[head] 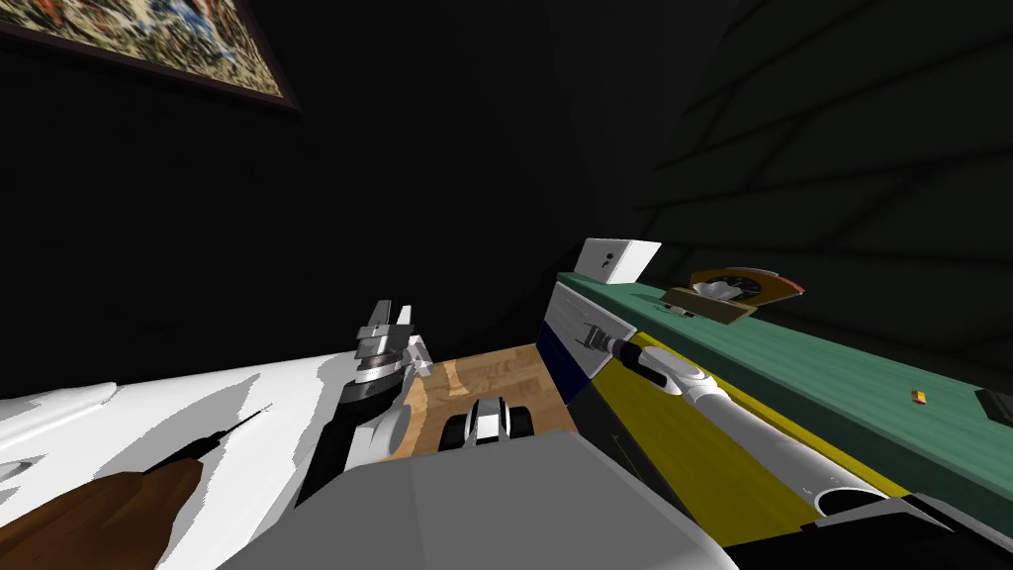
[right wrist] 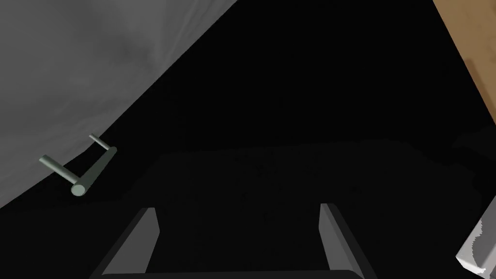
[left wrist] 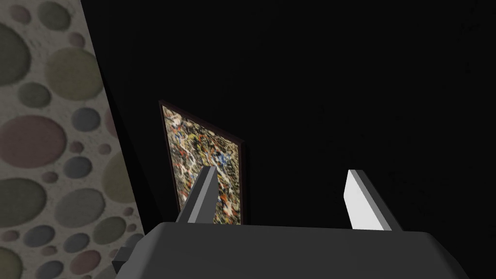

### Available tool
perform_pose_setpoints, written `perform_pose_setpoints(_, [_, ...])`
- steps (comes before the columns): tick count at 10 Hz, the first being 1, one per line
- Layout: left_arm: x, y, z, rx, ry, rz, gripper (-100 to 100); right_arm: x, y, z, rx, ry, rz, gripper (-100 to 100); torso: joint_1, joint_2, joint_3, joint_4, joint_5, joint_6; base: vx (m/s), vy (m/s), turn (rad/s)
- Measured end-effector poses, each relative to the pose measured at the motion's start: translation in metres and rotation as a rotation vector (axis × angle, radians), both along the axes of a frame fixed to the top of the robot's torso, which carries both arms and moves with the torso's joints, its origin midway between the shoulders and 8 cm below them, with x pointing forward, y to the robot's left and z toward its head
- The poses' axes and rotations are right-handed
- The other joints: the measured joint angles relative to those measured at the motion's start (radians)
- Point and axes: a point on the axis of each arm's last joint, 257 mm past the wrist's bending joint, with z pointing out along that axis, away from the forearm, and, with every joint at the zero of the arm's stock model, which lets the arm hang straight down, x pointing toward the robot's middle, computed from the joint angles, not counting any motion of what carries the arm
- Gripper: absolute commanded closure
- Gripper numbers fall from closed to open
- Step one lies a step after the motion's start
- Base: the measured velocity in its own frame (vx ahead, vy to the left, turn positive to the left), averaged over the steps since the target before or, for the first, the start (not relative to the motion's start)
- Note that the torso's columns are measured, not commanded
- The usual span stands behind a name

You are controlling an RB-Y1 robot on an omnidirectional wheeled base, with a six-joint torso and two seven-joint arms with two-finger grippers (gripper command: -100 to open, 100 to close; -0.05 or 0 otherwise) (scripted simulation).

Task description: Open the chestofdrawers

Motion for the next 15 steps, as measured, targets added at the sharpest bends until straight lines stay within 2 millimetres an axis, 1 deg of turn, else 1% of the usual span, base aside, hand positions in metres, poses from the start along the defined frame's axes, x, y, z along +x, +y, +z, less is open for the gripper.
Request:
perform_pose_setpoints(1, [0.0, 0.0, 0.0, 0.0, 0.0, 0.0, 0, 0.001, -0.009, 0.004, -0.041, 0.004, -0.001, -100, -0.001, 0.001, 0.001, 0.0, 0.0, 0.001, 0.033, 0.021, 0.056])
perform_pose_setpoints(2, [0.0, 0.0, 0.0, 0.0, 0.0, 0.0, 0, 0.001, -0.022, 0.008, -0.087, 0.009, -0.01, -100, -0.001, 0.002, 0.001, 0.001, 0.0, 0.0, 0.042, 0.028, 0.114])
perform_pose_setpoints(4, [0.0, 0.0, 0.0, 0.0, 0.0, 0.0, 0, 0.001, -0.053, 0.021, -0.203, 0.022, -0.023, -100, 0.0, 0.0, 0.0, 0.0, 0.0, 0.0, 0.044, 0.02, 0.053])
perform_pose_setpoints(6, [0.0, 0.0, 0.0, 0.0, 0.0, 0.0, 0, 0.0, -0.073, 0.027, -0.261, 0.029, -0.031, -100, -0.001, 0.001, 0.001, 0.0, 0.0, 0.0, 0.021, 0.019, 0.062])
perform_pose_setpoints(8, [0.0, 0.0, 0.0, 0.0, 0.0, 0.0, 0, -0.003, -0.097, 0.041, -0.35, 0.041, -0.039, -100, 0.0, -0.001, -0.001, 0.0, 0.0, 0.0, 0.036, 0.019, 0.063])
perform_pose_setpoints(9, [0.0, 0.0, 0.0, 0.0, 0.0, 0.0, 0, -0.004, -0.106, 0.046, -0.375, 0.041, -0.047, -100, -0.001, 0.0, 0.0, 0.0, 0.0, 0.0, 0.01, 0.006, -0.002])
perform_pose_setpoints(10, [0.0, 0.0, 0.0, 0.0, 0.0, 0.0, 0, -0.004, -0.107, 0.047, -0.378, 0.042, -0.046, -100, -0.001, 0.001, 0.001, 0.0, 0.0, 0.0, 0.0, 0.0, 0.0])
perform_pose_setpoints(11, [0.0, 0.0, 0.0, 0.0, 0.0, 0.0, 0, -0.004, -0.107, 0.047, -0.378, 0.042, -0.046, 100, -0.001, 0.002, 0.001, 0.001, 0.0, 0.0, 0.0, 0.0, 0.0])
perform_pose_setpoints(12, [0.0, 0.0, 0.0, 0.0, 0.0, 0.0, 0, -0.004, -0.107, 0.047, -0.378, 0.042, -0.046, 100, -0.001, 0.001, 0.001, 0.0, 0.0, 0.0, 0.009, 0.097, 0.022])
perform_pose_setpoints(13, [0.0, 0.0, 0.0, 0.0, 0.0, 0.0, 0, 0.001, -0.109, 0.057, -0.386, 0.026, -0.051, 100, 0.002, -0.001, 0.0, -0.004, -0.005, 0.002, -0.007, 0.176, 0.0])
perform_pose_setpoints(15, [0.0, 0.0, 0.0, 0.0, 0.0, 0.0, 0, -0.001, -0.108, 0.056, -0.384, 0.03, -0.05, 100, -0.003, 0.001, 0.001, -0.002, -0.004, 0.003, -0.02, 0.206, -0.002])
